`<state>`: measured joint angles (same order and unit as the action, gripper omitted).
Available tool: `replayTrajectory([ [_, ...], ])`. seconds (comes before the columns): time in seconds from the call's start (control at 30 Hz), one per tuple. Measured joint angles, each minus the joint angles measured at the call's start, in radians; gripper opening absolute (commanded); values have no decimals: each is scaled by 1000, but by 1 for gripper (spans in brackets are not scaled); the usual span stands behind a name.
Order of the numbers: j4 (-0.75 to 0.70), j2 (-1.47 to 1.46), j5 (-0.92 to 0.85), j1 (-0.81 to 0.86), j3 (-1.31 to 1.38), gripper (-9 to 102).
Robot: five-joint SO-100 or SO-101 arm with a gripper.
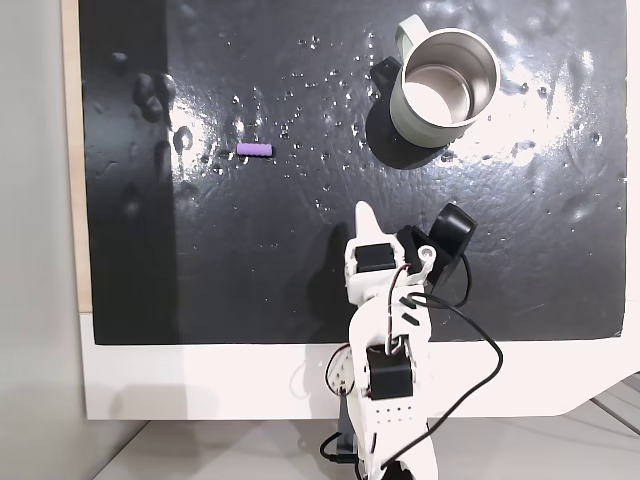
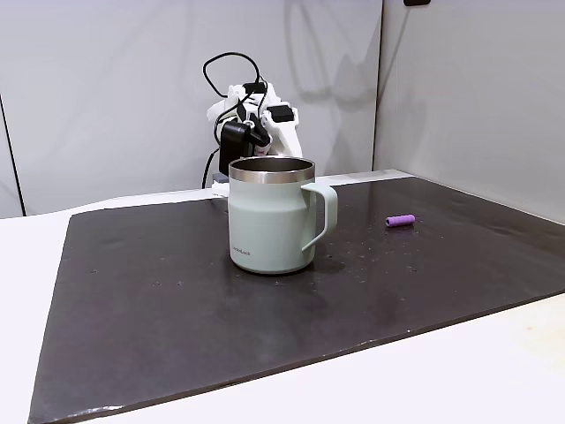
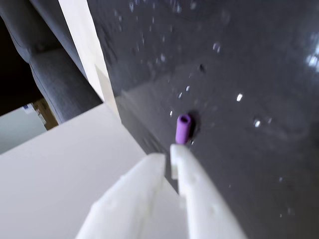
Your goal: Grasp a pengrip and put it in the cup.
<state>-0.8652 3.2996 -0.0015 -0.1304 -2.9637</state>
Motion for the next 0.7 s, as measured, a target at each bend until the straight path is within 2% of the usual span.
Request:
replayTrajectory([
  [0.3, -209, -411, 14, -80, 492, 0],
  [0.7, -522, -1180, 342, -278, 1282, 0],
])
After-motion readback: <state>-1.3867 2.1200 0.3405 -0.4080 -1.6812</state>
